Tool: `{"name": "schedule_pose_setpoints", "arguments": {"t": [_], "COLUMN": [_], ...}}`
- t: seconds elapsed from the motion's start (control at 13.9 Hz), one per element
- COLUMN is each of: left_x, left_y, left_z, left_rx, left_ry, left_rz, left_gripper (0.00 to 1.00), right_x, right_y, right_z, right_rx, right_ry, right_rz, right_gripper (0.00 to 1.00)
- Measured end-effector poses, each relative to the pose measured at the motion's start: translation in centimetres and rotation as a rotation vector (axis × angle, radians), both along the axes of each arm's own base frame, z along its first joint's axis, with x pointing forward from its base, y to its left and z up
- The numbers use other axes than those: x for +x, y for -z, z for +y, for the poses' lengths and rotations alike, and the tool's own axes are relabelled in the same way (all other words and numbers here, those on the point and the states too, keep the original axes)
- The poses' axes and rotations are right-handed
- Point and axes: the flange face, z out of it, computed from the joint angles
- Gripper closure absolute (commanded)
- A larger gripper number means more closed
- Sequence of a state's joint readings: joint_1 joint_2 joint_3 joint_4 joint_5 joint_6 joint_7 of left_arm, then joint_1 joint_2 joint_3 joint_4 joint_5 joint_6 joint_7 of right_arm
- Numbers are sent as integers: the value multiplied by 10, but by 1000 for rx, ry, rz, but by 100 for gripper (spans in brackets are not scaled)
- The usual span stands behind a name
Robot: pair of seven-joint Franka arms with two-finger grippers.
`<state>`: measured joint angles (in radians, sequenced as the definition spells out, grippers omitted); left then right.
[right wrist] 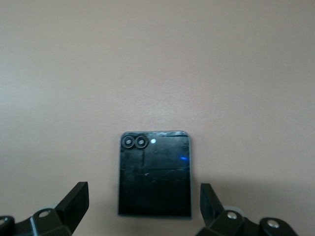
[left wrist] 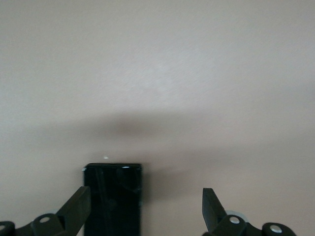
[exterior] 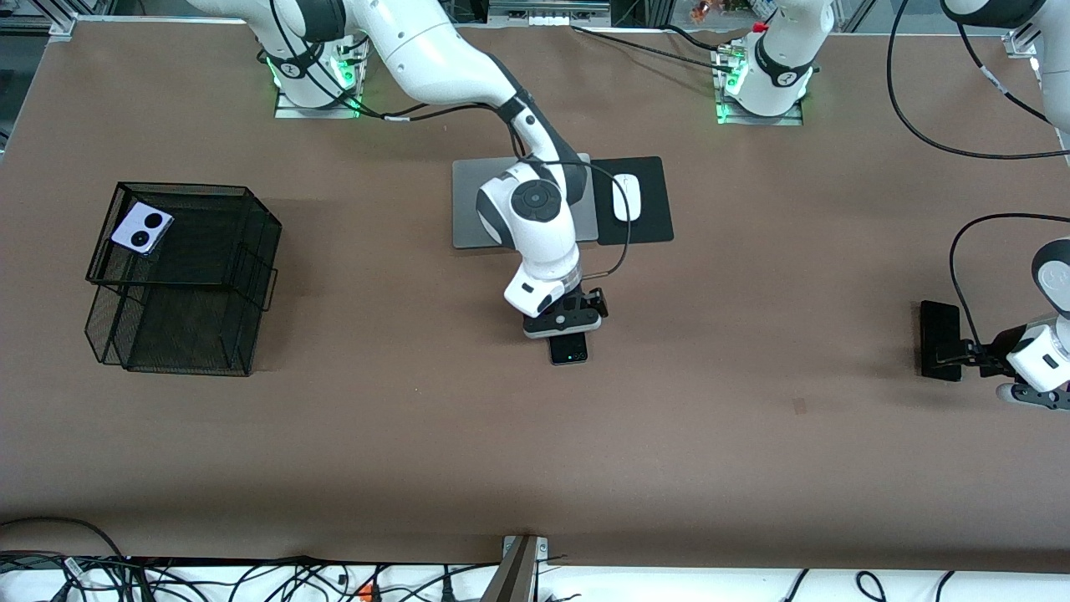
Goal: Place phones with both arms
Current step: 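Grasp the flip phone with the right gripper while the left reaches the black phone, then lift the flip phone with the right gripper while the left grasps the black phone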
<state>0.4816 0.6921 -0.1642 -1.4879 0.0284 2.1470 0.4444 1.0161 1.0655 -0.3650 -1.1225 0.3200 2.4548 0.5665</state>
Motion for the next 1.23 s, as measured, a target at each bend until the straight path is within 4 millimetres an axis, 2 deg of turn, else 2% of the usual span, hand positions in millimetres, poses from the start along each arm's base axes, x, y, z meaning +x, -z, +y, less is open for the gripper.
{"name": "schedule_pose_setpoints", "arguments": {"t": [0.22, 0.36, 0.5, 0.79, 1.23], "left_x": [-5, -15, -25, -43, -50], "left_y": [-18, -18, -7, 5, 25], "left_z": [-34, -41, -30, 11, 37], "left_rx": [-9, -8, 3, 11, 47], "left_ry": [-26, -21, -21, -14, 37], "left_rz": [8, 23, 18, -3, -38], "left_gripper": [0, 0, 0, 0, 0], "right_x": [3, 3, 4, 5, 7], "right_y": [23, 29, 24, 28, 35], "right_z": [-3, -3, -1, 2, -1], "right_rx": [-11, -8, 1, 25, 22], "right_ry": [-8, -9, -11, -16, -13], "right_rz": [-19, -28, -35, -63, -64], "right_gripper": [0, 0, 0, 0, 0]}}
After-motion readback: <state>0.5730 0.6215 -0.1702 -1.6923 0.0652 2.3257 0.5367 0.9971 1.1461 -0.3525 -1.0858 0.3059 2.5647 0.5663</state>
